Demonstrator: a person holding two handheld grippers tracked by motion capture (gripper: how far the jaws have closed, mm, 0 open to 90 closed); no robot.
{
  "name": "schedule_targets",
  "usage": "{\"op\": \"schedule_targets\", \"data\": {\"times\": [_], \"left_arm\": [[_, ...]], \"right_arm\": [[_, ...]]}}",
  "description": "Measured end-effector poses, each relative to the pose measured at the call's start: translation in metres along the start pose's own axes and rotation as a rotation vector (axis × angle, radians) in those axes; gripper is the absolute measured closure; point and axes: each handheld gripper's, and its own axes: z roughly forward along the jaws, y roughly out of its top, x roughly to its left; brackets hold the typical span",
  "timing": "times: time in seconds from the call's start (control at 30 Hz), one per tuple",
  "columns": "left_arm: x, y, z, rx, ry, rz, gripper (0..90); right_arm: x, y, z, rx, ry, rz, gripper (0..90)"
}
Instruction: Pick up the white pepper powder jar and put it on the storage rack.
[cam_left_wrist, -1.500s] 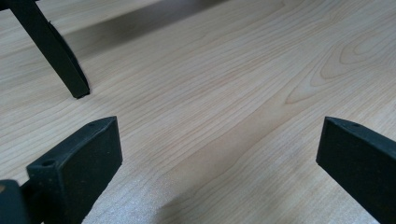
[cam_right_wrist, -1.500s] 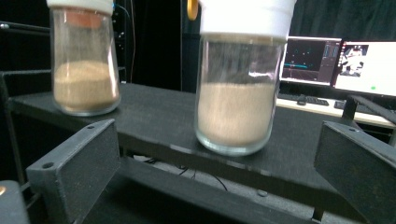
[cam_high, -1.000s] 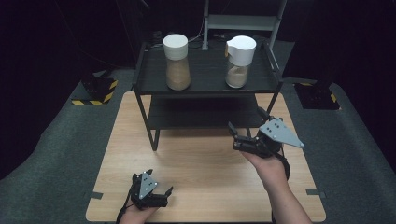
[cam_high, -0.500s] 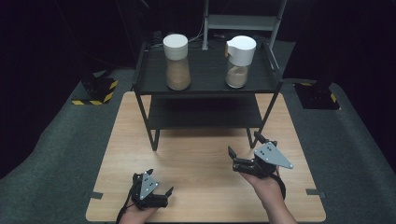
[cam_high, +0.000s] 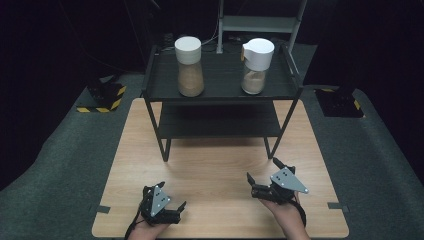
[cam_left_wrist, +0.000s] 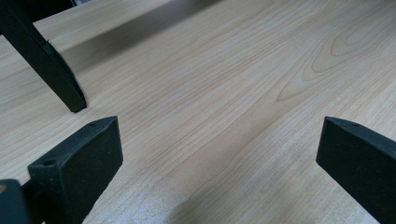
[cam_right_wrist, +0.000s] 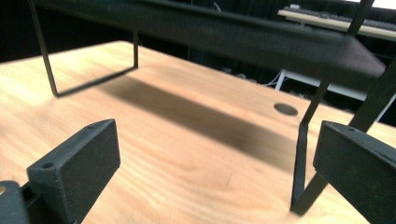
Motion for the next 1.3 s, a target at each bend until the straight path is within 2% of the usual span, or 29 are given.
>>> {"op": "schedule_targets", "data": {"times": [0.43, 0.53, 0.67, 0.93, 1.3], "left_arm": [[-0.002, 0.000, 0.000, 0.002, 0.008, 0.006, 0.7], [-0.003, 0.000, 0.000, 0.001, 0.010, 0.004, 0.7], [-0.003, 0.000, 0.000, 0.003, 0.013, -0.001, 0.7], [-0.004, 0.001, 0.000, 0.005, 0.018, 0.003, 0.7], [-0.007, 0.002, 0.001, 0.013, 0.029, 0.010, 0.7]], "right_arm": [[0.006, -0.031, -0.003, 0.078, -0.005, -0.018, 0.0], [0.007, -0.035, -0.004, 0.088, -0.010, -0.030, 0.0], [0.010, -0.039, -0.006, 0.090, -0.032, -0.074, 0.0], [0.008, -0.046, -0.006, 0.119, -0.030, -0.063, 0.0], [0.010, -0.049, -0.008, 0.112, -0.038, -0.067, 0.0]]}}
